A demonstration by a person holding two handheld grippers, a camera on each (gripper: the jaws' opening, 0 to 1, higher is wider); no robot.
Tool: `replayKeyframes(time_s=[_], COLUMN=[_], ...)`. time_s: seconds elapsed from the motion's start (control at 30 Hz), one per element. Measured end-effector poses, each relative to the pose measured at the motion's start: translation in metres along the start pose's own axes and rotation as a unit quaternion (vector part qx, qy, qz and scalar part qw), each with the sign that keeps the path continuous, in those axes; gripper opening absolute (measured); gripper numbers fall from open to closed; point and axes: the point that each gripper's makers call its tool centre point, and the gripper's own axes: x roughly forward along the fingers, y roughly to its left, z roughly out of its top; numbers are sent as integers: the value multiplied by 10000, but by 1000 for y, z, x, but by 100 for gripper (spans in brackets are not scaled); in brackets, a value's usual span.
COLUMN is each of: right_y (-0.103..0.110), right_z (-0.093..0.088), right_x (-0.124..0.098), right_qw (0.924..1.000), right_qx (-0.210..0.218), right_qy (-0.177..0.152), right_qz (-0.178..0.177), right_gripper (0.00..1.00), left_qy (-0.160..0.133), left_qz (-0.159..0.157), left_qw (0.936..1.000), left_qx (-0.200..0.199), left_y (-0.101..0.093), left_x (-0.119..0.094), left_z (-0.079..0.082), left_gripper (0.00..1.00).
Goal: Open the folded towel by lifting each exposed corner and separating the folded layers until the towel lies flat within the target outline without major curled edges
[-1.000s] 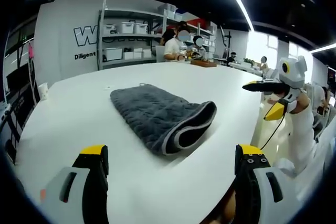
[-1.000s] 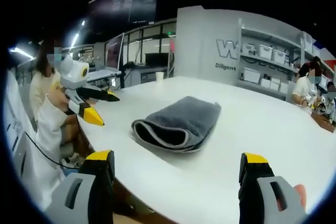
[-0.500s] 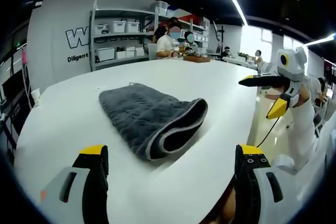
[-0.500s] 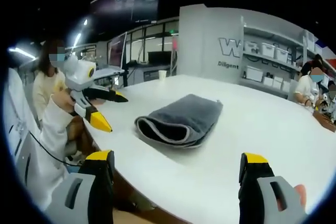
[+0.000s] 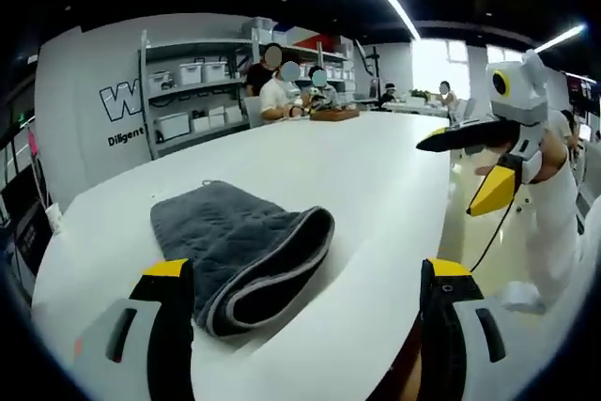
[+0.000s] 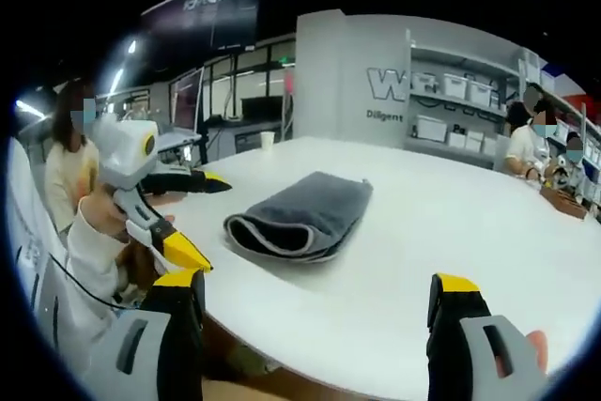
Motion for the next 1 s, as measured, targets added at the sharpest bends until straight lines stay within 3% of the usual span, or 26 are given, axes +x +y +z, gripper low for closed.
replayKeyframes(time_s=[0.23, 0.4, 0.53, 0.6, 0.83, 1.0], right_y=[1, -1, -1, -1, -2, 1], right_z=[2, 5, 7, 7, 5, 6], right_x=[-4, -7, -10, -10, -9, -9], right_qw=[9999, 9997, 9996, 9995, 9997, 9997], right_qx=[107, 134, 151, 160, 133, 111], right_qy=[-94, -153, -209, -219, -154, -165], right_qz=[93, 104, 142, 147, 127, 165], right_gripper=[99, 99, 99, 99, 98, 97], left_qy=[-370, -834, -785, -665, -713, -596], left_qz=[115, 664, 1100, 1200, 1429, 1793], left_qw=[9992, 9943, 9904, 9897, 9849, 9725], left_qx=[121, 52, 287, 408, 668, 1363], left_y=[-11, 7, 20, 22, 25, 29], left_x=[19, 39, 54, 60, 71, 69], left_z=[21, 31, 23, 18, 16, 16], left_gripper=[95, 91, 89, 87, 82, 76])
